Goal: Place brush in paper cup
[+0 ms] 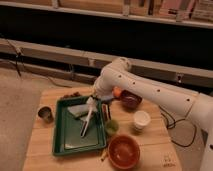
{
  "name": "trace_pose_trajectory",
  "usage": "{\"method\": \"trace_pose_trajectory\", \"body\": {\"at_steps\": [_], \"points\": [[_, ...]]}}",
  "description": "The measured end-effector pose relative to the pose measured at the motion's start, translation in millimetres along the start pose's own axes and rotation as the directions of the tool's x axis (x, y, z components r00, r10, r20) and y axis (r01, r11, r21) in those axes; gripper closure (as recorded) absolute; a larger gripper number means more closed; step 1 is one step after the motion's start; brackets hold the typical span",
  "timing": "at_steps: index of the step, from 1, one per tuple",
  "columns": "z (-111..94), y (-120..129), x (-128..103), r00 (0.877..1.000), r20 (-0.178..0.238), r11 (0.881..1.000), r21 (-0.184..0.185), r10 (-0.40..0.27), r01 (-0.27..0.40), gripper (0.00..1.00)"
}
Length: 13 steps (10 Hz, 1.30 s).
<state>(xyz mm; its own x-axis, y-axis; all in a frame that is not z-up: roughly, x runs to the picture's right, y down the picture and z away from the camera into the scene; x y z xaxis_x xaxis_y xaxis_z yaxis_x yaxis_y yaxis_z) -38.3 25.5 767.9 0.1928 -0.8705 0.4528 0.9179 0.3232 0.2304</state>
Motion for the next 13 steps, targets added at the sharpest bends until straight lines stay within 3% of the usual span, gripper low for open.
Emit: {"method": "trace_pose_trajectory", "body": {"at_steps": [7,13], "points": [[-41,-54,26,0.986,-0.076,0.988,-0.047,-0.149,0.145,1.00],[-80,-72,31,0.966,-0.147,0.975,-0.100,-0.213,0.200,1.00]]}}
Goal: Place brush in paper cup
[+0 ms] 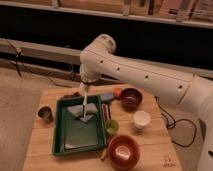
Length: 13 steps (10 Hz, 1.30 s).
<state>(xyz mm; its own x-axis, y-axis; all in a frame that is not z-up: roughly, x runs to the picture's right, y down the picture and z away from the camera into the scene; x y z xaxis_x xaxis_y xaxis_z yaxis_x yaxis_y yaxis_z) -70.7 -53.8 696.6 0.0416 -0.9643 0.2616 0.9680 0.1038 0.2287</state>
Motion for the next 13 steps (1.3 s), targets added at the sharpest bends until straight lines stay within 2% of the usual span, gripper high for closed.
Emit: {"method": "trace_pose_trajectory", "body": {"at_steps": [3,6,11,13], "points": [[-27,6,3,0.999,-0.045,0.999,-0.047,0.000,-0.002,1.00],[-65,20,7,0.994,-0.113,0.995,-0.099,0.009,-0.020,1.00],[-103,33,-1,0.981,-0.191,0.987,-0.155,0.021,-0.051,1.00],[-112,38,-4,0.977,-0.210,0.984,-0.168,0.027,-0.063,1.00]]}}
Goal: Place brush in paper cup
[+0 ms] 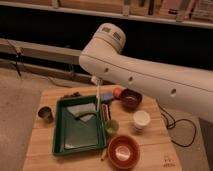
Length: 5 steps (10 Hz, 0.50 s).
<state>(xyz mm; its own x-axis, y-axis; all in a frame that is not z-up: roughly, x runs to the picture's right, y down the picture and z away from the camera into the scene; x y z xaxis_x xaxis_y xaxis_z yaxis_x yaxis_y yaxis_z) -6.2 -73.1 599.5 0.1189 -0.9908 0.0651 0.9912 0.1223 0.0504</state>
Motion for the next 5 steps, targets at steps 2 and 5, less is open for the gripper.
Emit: {"method": "trace_pose_trajectory", "body": {"at_steps": [2,5], "points": [[-15,14,-2,0.999,-0.029,0.999,-0.018,0.032,-0.032,1.00],[-35,38,-2,0.995,-0.066,0.996,-0.039,0.079,-0.082,1.00]]}}
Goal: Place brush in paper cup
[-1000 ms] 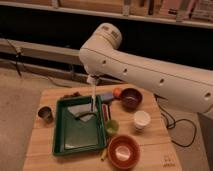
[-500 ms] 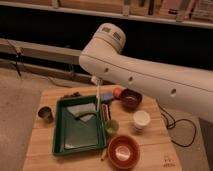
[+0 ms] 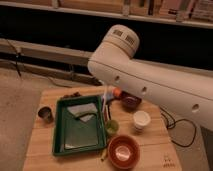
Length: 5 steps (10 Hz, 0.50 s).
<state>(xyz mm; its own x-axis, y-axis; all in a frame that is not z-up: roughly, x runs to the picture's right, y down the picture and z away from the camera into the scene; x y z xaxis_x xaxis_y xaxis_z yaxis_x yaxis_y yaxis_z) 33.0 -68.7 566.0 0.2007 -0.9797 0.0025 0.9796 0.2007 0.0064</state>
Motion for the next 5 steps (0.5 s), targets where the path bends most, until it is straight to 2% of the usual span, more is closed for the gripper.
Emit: {"method": "trace_pose_trajectory", "body": {"at_steps": [3,5], "points": [[-23,32,5,0.997,-0.049,0.998,-0.026,0.062,-0.064,1.00],[-32,44,5,0.993,-0.070,0.995,-0.036,0.092,-0.094,1.00]]}}
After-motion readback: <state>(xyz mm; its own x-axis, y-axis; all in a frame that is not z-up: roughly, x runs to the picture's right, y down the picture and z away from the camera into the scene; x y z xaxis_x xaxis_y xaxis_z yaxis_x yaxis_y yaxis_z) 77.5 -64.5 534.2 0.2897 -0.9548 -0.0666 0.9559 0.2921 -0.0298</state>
